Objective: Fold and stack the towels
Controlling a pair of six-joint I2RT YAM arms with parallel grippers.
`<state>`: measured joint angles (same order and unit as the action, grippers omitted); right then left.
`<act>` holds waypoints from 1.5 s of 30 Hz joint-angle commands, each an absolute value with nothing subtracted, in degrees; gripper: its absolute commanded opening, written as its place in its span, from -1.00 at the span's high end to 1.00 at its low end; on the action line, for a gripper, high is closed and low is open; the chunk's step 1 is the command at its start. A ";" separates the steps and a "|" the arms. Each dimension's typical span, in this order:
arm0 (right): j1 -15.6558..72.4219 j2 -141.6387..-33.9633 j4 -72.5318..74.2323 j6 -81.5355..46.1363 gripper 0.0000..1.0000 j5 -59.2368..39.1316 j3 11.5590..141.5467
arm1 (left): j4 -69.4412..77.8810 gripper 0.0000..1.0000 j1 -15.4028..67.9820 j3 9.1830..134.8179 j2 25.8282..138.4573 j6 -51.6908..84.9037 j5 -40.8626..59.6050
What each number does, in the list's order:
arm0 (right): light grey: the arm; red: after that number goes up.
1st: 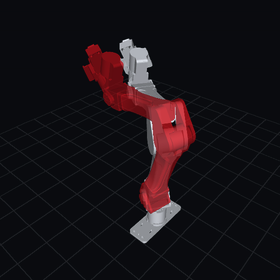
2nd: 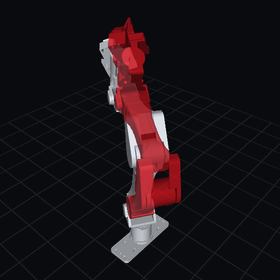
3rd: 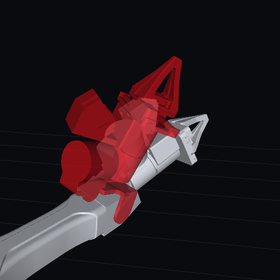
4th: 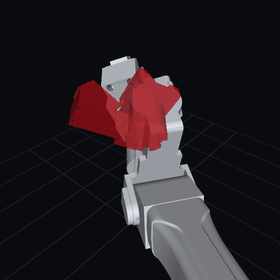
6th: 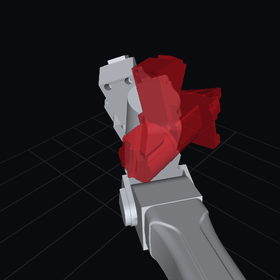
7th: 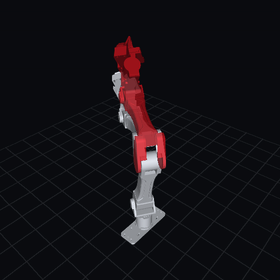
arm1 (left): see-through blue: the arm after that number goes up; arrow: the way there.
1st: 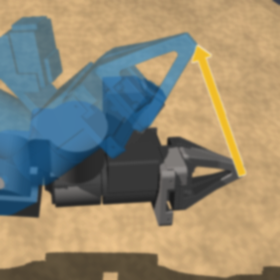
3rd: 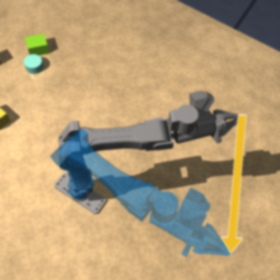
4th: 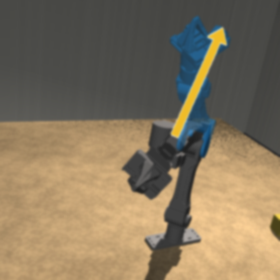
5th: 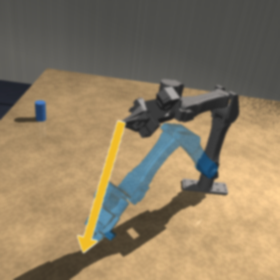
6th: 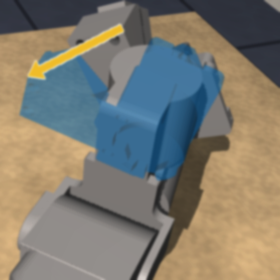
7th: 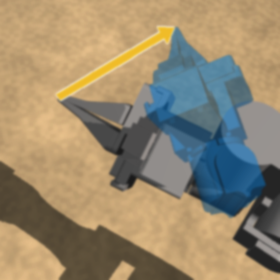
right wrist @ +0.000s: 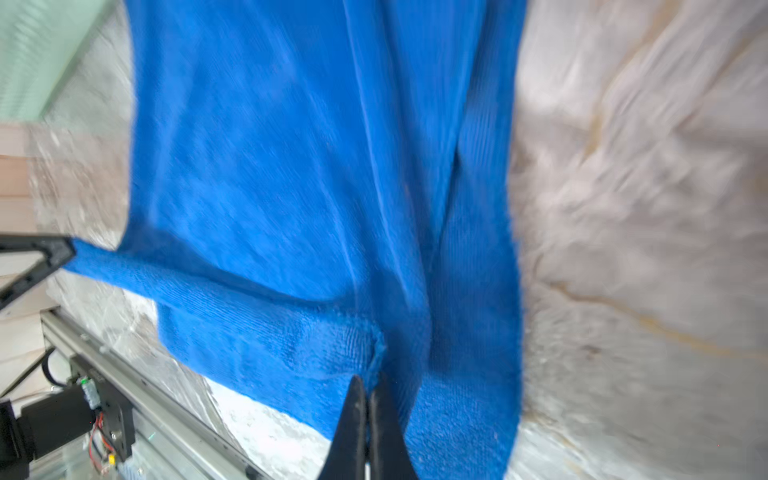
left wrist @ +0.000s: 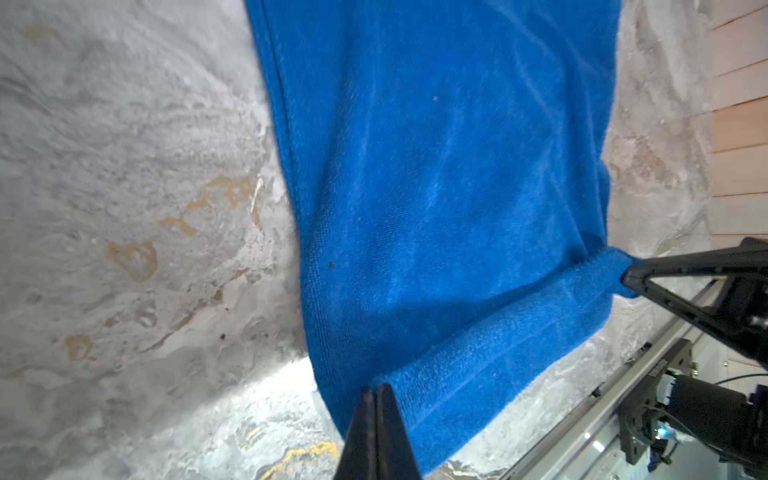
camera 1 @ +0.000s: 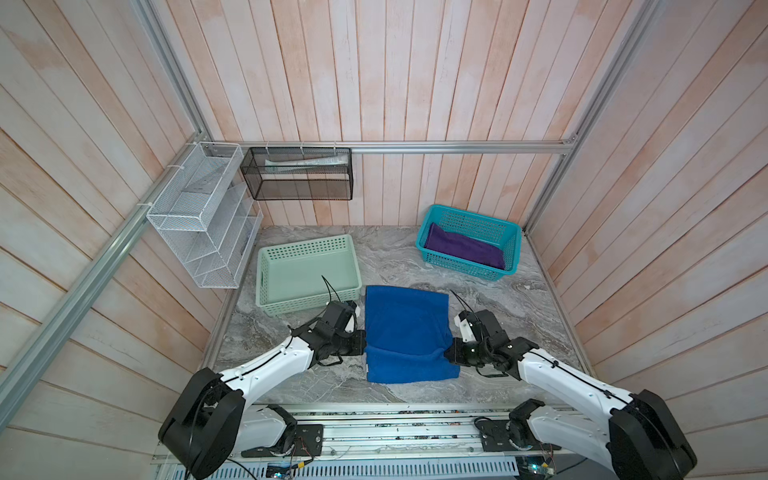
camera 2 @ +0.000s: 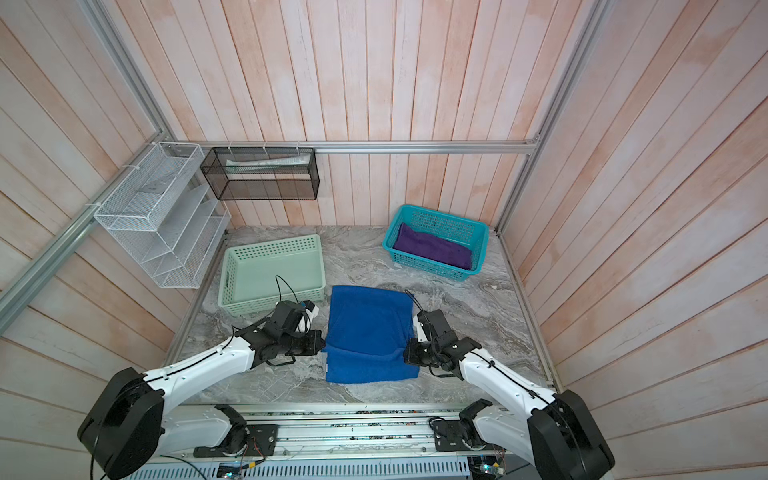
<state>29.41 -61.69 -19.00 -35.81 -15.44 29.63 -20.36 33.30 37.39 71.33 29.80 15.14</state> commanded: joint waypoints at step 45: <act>46.37 -54.15 -21.72 -56.28 0.92 -15.49 17.91 | -21.56 0.27 40.40 31.24 78.10 38.56 18.36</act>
